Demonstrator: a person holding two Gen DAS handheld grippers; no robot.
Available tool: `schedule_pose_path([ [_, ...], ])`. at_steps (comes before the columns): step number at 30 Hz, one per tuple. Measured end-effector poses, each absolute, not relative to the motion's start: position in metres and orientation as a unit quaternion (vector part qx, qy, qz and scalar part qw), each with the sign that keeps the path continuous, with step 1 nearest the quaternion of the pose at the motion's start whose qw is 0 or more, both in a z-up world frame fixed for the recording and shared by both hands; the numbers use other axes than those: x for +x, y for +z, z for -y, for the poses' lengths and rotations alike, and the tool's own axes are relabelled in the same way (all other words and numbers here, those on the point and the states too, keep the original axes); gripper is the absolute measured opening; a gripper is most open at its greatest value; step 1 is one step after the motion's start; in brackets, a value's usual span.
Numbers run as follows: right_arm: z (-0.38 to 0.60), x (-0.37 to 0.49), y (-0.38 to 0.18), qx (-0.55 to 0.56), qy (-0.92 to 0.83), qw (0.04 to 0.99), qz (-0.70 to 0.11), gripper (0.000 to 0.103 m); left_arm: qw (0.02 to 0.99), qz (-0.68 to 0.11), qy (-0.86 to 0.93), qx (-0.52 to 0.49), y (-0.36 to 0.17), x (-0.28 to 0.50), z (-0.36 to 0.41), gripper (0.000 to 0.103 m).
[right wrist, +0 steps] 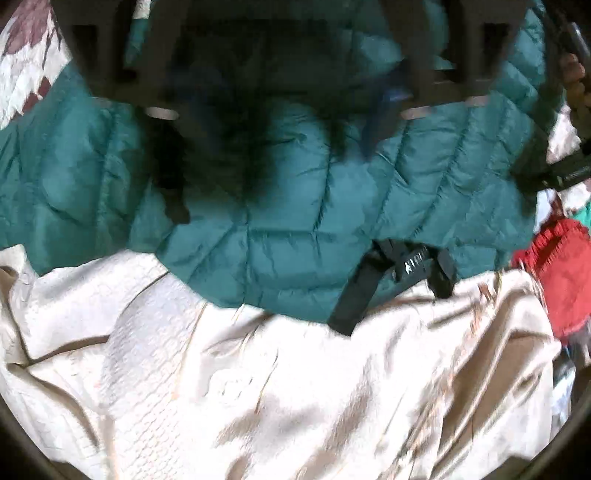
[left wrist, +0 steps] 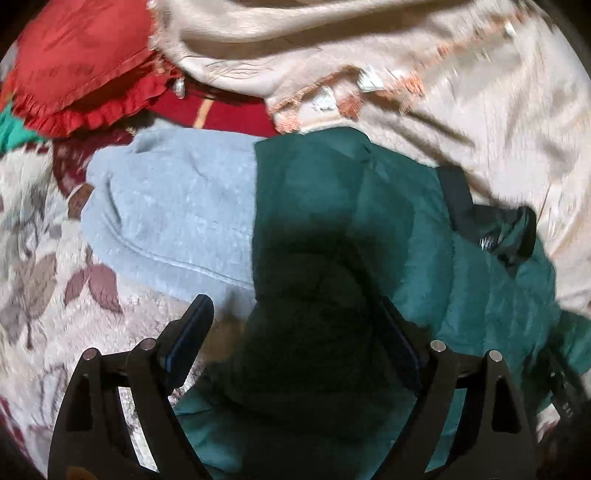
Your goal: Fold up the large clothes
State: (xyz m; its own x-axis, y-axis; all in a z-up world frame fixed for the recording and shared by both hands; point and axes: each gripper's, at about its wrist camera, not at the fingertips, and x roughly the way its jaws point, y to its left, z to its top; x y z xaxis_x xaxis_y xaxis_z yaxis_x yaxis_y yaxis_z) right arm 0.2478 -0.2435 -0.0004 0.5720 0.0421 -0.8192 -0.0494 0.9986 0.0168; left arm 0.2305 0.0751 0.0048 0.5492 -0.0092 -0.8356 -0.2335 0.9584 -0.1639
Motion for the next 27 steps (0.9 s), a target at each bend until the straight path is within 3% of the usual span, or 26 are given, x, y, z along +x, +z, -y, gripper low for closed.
schedule_pose_path([
  [4,0.249,0.245,0.006,0.002,0.024,0.889,-0.457,0.087,0.851,-0.501,0.056,-0.147,-0.009,0.234,-0.073,0.088],
  [11,0.343,0.192,0.08,0.003,-0.138,0.943,-0.303,0.087,0.887,-0.428,0.074,-0.156,0.041,0.21,-0.078,0.088],
  [16,0.507,0.164,0.081,0.081,-0.284,0.904,-0.31,0.087,0.887,-0.437,0.03,-0.149,0.047,0.212,-0.051,0.088],
  [21,0.604,0.158,0.059,0.144,-0.27,0.877,-0.37,0.085,0.894,-0.431,0.02,-0.122,0.054,0.211,-0.035,0.088],
  [23,0.604,0.164,0.057,0.115,-0.254,0.888,-0.364,0.079,0.89,-0.438,0.021,-0.121,0.05,0.214,-0.035,0.088],
  [25,0.602,0.177,0.052,0.106,-0.224,0.892,-0.378,0.052,0.887,-0.445,0.02,-0.121,0.043,0.218,-0.037,0.088],
  [27,0.594,0.186,0.054,0.073,-0.228,0.894,-0.38,0.039,0.884,-0.45,0.023,-0.123,0.039,0.22,-0.038,0.088],
])
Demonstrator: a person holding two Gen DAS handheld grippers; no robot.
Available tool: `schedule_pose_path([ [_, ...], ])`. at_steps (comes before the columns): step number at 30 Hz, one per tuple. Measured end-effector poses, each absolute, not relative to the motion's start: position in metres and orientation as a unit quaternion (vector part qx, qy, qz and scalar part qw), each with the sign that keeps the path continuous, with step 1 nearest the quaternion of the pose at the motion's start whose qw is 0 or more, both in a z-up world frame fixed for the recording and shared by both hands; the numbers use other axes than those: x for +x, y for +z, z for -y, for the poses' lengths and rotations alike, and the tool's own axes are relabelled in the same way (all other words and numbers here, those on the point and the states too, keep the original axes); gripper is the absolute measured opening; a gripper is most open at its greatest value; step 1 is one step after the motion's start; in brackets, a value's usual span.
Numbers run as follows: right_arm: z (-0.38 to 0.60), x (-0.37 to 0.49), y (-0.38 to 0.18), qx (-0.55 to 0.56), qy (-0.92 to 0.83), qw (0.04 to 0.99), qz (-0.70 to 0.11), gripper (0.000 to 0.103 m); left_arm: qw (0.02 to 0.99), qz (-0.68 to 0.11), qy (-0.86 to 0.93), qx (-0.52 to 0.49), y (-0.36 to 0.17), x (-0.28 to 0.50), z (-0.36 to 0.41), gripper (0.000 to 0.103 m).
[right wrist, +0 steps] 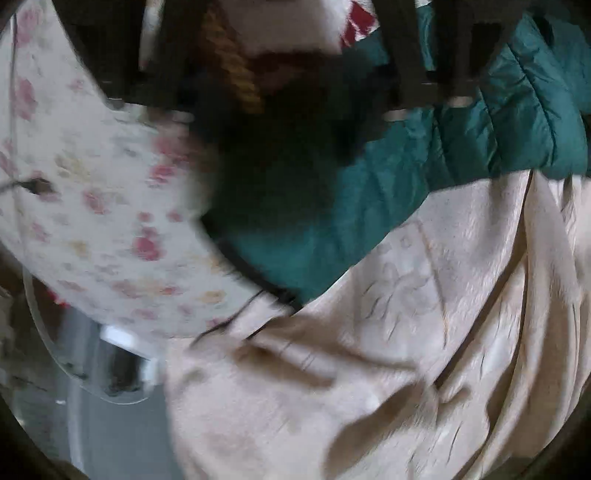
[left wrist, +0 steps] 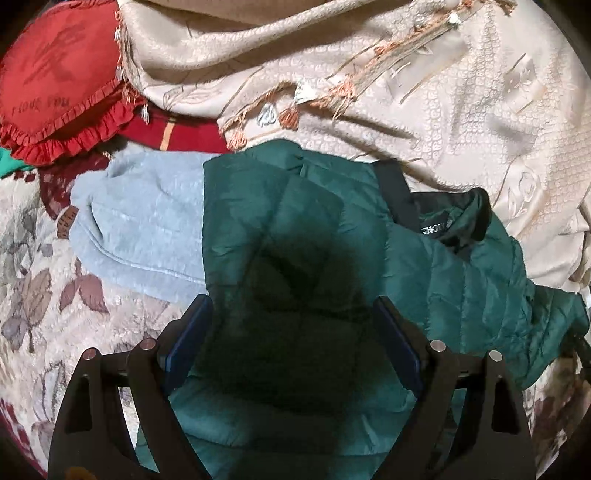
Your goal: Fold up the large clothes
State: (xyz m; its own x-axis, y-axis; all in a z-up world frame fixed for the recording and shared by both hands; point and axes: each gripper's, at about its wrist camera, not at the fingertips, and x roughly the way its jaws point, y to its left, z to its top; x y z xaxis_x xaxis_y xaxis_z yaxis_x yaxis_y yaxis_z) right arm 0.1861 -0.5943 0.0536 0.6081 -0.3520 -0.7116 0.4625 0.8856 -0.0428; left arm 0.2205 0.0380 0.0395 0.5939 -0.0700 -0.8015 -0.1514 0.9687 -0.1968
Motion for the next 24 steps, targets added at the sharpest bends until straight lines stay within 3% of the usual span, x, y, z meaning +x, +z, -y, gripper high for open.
schedule_pose_path([
  [3,0.576,0.179,0.069,0.061,-0.239,0.904,-0.349,0.018,0.884,-0.449,0.025,-0.127,0.039,0.221,-0.04,0.088],
  [7,0.548,0.147,0.109,0.033,-0.278,0.913,-0.297,0.012,0.881,-0.457,0.023,-0.123,0.038,0.221,-0.04,0.088],
  [13,0.498,0.107,0.174,0.0,-0.281,0.933,-0.224,0.011,0.873,-0.468,0.009,-0.138,0.035,0.214,-0.043,0.088],
  [17,0.436,0.091,0.195,0.036,-0.204,0.961,-0.181,0.011,0.871,-0.466,0.009,-0.154,0.038,0.205,-0.048,0.088],
  [21,0.358,0.105,0.17,0.071,-0.105,0.972,-0.197,0.011,0.874,-0.458,0.014,-0.161,0.042,0.202,-0.057,0.088],
  [24,0.29,0.132,0.119,0.083,-0.013,0.965,-0.247,0.011,0.873,-0.458,0.02,-0.164,0.041,0.205,-0.064,0.088],
])
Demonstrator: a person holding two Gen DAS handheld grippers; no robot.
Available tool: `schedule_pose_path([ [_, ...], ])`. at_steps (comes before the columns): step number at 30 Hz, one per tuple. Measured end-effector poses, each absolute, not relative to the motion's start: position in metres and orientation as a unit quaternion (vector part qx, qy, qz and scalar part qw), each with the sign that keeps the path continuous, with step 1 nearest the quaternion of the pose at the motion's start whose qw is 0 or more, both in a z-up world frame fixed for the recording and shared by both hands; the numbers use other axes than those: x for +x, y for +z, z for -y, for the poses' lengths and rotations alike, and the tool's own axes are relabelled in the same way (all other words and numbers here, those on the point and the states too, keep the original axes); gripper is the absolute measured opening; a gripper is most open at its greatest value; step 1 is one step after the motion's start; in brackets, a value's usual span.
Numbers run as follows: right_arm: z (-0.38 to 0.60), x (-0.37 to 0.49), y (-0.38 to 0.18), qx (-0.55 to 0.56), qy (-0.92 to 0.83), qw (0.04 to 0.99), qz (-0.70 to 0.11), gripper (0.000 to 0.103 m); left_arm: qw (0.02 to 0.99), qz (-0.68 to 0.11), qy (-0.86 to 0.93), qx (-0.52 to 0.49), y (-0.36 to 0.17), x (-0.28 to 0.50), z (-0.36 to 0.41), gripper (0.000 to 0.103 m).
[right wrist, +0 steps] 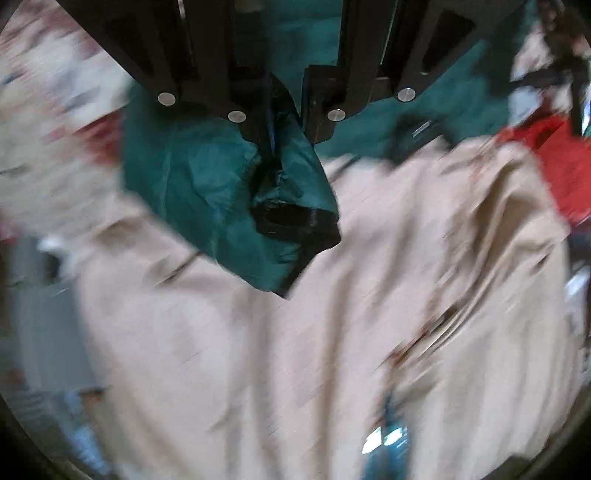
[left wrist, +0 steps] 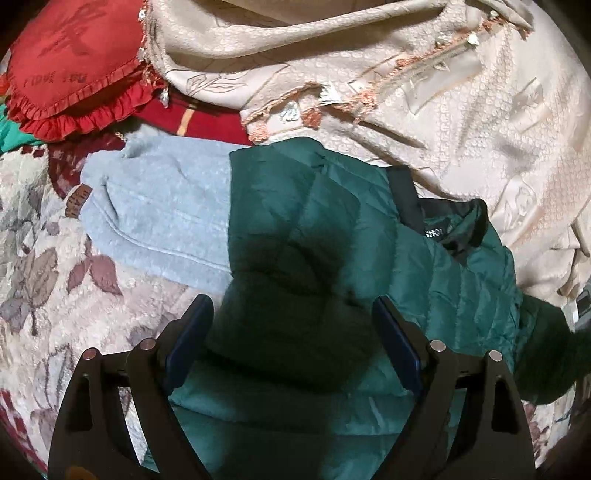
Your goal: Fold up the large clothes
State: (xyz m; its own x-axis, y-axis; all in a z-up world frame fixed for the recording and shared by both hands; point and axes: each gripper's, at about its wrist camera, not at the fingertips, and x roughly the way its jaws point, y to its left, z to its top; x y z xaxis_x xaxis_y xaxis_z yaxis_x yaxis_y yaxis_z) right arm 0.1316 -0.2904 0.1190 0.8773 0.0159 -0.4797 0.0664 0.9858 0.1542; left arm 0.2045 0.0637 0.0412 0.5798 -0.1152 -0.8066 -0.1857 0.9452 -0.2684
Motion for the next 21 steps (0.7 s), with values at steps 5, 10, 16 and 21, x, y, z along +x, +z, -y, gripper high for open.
schedule_pose_path([
  [5,0.22,0.169,0.052,0.07,0.13,0.933,-0.329,0.011,0.865,-0.475,-0.006,-0.162,0.035,0.213,-0.056,0.088],
  [10,0.172,0.183,0.026,0.052,0.225,0.904,-0.358,0.011,0.86,-0.481,-0.034,-0.167,0.032,0.218,-0.046,0.088],
  [16,0.164,0.189,0.017,0.066,0.222,0.885,-0.404,0.044,0.855,-0.483,-0.033,-0.185,0.026,0.219,-0.049,0.088],
  [21,0.167,0.173,0.038,0.026,0.201,0.896,-0.395,0.046,0.856,-0.479,-0.034,-0.191,0.027,0.216,-0.048,0.088],
])
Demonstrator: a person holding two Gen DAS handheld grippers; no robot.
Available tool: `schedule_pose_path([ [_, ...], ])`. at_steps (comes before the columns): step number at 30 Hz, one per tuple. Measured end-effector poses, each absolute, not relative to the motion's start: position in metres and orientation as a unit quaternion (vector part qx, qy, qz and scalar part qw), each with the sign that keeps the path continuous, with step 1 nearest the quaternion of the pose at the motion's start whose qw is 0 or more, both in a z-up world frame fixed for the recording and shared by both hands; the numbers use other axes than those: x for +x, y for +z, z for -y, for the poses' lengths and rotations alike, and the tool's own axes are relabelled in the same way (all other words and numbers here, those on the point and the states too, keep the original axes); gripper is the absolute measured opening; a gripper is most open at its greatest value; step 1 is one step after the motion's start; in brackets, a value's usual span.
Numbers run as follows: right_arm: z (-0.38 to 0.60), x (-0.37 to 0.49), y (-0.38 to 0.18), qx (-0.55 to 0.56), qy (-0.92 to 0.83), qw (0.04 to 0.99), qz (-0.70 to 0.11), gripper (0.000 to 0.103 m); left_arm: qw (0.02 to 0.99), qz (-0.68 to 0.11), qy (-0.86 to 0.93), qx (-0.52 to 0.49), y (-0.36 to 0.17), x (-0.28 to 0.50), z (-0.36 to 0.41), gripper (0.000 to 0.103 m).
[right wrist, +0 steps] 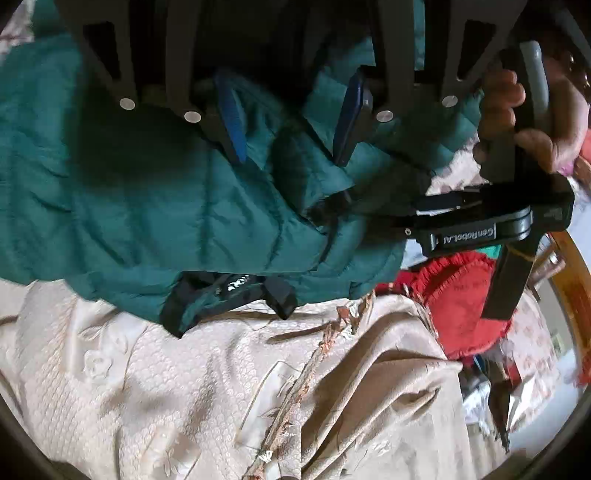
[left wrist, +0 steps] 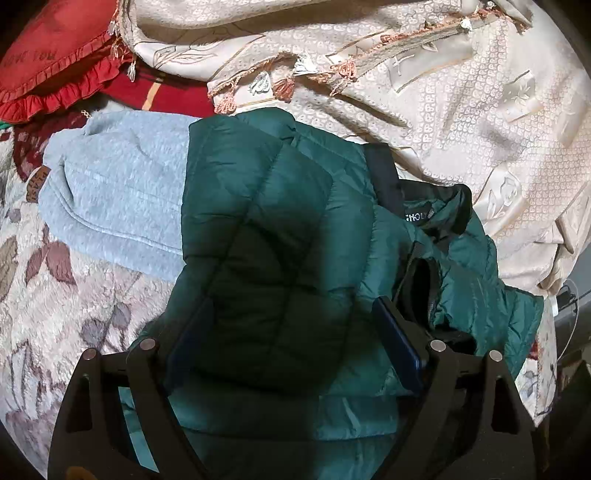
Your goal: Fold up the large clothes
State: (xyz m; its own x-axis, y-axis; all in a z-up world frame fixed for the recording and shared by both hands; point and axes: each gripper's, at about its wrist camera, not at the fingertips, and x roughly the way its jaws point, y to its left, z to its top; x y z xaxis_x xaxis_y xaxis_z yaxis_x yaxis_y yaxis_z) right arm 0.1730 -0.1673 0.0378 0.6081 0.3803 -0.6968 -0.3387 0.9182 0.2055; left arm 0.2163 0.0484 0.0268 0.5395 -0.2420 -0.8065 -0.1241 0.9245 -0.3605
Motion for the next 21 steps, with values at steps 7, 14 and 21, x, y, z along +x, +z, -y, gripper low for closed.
schedule_pose_path([
  [7,0.195,0.139,0.025,-0.064,0.122,0.862,-0.487,0.051,0.843,-0.483,-0.111,-0.207,0.023,0.211,-0.022,0.088],
  [14,0.225,0.119,-0.003,-0.092,0.104,0.859,-0.493,0.089,0.834,-0.5,-0.184,-0.144,0.004,0.205,0.037,0.088],
  [21,0.235,0.131,-0.01,-0.054,0.091,0.841,-0.53,0.103,0.863,-0.458,-0.177,-0.115,0.013,0.192,0.049,0.016],
])
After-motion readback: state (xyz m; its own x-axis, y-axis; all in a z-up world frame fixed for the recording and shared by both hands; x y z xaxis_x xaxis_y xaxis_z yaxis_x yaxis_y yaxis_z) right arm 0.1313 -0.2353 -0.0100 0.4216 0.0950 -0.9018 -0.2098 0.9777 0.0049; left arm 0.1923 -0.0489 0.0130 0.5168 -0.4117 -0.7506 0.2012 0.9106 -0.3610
